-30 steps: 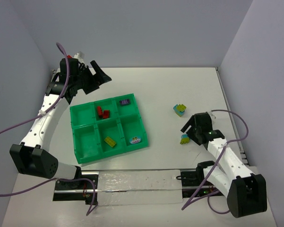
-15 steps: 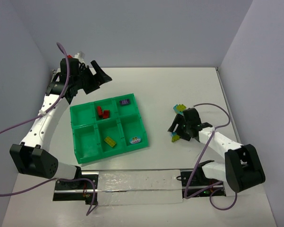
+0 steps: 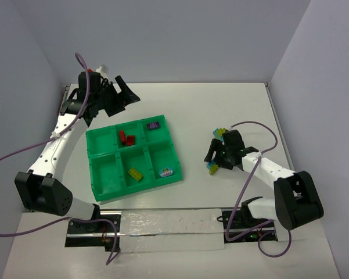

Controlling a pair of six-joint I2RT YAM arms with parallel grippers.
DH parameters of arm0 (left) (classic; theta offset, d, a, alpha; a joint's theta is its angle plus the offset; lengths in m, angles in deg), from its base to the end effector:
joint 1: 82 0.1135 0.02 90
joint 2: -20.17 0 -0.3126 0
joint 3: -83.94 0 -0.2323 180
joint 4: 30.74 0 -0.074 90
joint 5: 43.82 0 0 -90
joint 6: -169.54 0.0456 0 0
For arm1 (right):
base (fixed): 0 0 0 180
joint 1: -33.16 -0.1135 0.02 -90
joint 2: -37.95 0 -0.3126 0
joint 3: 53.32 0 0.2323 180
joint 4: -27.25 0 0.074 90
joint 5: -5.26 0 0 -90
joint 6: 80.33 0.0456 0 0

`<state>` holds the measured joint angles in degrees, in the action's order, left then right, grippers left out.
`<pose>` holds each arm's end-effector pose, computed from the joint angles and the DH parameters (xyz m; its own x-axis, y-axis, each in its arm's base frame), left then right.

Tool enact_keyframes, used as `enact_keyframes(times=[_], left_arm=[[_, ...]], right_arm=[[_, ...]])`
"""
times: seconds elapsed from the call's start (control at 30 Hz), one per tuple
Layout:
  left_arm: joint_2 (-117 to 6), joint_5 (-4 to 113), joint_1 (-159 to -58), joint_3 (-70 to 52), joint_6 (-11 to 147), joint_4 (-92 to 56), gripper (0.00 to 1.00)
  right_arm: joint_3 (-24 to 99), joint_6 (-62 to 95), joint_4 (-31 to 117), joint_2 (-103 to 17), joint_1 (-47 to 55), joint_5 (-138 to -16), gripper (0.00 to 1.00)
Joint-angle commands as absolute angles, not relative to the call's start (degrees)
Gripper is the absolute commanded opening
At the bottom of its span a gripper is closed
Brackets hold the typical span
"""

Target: Sort the legos into containers by color

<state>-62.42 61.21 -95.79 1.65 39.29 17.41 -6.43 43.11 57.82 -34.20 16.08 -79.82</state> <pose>0.2914 -0.0837 0.4197 -0.6892 -0.4734 -0.5486 -0.0052 0.7603 -0.6496 0.1913 0.0629 0.2131 -0.8466 0.3142 -0.4296 0.1532 0.9168 0.3687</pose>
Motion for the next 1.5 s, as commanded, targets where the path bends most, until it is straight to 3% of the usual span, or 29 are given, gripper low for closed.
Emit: enact_keyframes(times=[0.0, 0.07, 0.23, 0.47, 0.6, 0.73, 1.0, 1.37, 1.47], left_arm=[[-62.4, 62.2, -96.5, 1.8, 39.4, 14.7, 0.93], [-62.4, 62.2, -96.4, 1.8, 39.4, 14.7, 0.93], [-62.9, 62.5, -96.7, 2.1, 39.3, 14.6, 0.93], [-63.0, 63.0, -97.7, 1.2, 38.8, 13.9, 0.93], [-63.3, 62.5, -98.5, 1.3, 38.7, 13.8, 0.93], [-63.7, 62.7, -98.7, 2.3, 39.0, 13.6, 0.93], [-64.8, 62.9, -99.1, 3.7, 39.4, 14.2, 0.92], [-66.0, 63.2, -99.2, 4.5, 39.6, 14.5, 0.92], [-66.2, 62.9, -99.2, 5.2, 39.9, 14.9, 0.92]], right_arm=[[-5.5, 41.7, 59.4, -30.8, 15.0, -84.5, 0.87], [-6.7, 40.9, 58.3, -27.6, 15.0, -83.4, 0.91], [-4.0, 36.7, 62.8, -26.1, 14.0, -80.4, 0.89], [-0.4, 38.3, 71.9, -24.5, 7.9, -88.7, 0.88], [-1.5, 43.2, 73.5, -23.7, 7.4, -91.6, 0.84], [-2.6, 43.4, 72.4, -24.2, 7.2, -90.2, 0.73], [-1.4, 40.7, 70.8, -28.6, 6.2, -88.8, 0.67], [-0.2, 41.4, 69.5, -33.7, 4.4, -92.6, 0.47], [0.8, 41.4, 69.7, -35.9, 4.5, -94.1, 0.47]])
